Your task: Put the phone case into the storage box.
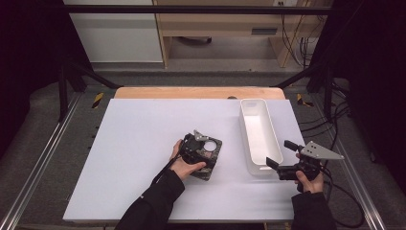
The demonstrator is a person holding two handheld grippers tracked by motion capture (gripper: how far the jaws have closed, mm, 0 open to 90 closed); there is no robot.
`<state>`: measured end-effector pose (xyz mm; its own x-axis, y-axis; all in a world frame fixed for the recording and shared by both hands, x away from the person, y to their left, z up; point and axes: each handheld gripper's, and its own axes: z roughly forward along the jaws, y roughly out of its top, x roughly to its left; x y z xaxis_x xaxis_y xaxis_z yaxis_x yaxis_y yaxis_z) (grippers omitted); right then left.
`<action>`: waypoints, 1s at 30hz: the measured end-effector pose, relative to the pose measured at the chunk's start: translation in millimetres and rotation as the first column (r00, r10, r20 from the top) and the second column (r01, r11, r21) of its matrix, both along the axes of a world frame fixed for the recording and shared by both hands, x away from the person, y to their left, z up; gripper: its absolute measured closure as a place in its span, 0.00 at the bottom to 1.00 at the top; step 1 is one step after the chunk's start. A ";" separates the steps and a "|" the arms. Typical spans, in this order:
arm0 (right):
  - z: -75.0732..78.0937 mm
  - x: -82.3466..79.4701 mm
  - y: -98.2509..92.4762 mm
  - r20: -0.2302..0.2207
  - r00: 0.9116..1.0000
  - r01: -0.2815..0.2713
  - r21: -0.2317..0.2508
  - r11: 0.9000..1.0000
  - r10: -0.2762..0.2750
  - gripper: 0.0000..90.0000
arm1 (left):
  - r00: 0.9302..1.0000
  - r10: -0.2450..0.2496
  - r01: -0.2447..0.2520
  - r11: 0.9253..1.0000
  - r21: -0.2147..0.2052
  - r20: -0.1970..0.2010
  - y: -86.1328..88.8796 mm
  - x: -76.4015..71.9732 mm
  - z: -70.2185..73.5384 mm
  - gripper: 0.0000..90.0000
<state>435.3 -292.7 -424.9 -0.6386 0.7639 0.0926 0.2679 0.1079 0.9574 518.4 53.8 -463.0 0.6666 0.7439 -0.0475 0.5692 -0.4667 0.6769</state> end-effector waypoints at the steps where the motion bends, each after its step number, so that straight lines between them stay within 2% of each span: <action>1: 0.0 -0.1 0.0 -0.002 1.000 0.000 0.001 1.000 0.000 0.00 | 1.000 0.000 0.000 1.000 0.000 0.000 0.0 0.0 0.0 0.00; 3: 0.0 0.0 0.0 -0.002 1.000 0.001 0.001 1.000 -0.001 0.00 | 1.000 0.008 -0.009 1.000 -0.004 -0.019 -1.7 1.6 -3.1 0.00; 16: -0.1 0.2 0.2 -0.004 1.000 0.003 0.001 1.000 -0.003 0.00 | 0.998 0.043 -0.042 0.999 0.027 -0.048 -8.6 4.8 -13.0 0.02; 22: -0.2 0.3 0.3 -0.004 1.000 0.003 0.001 1.000 -0.003 0.00 | 0.998 0.049 -0.047 0.998 0.034 -0.040 -10.6 4.3 -13.4 0.05; 30: -0.4 0.5 0.5 -0.004 1.000 0.003 -0.001 1.000 -0.003 0.00 | 0.997 0.074 -0.072 0.995 0.070 -0.031 -16.1 4.0 -15.1 0.04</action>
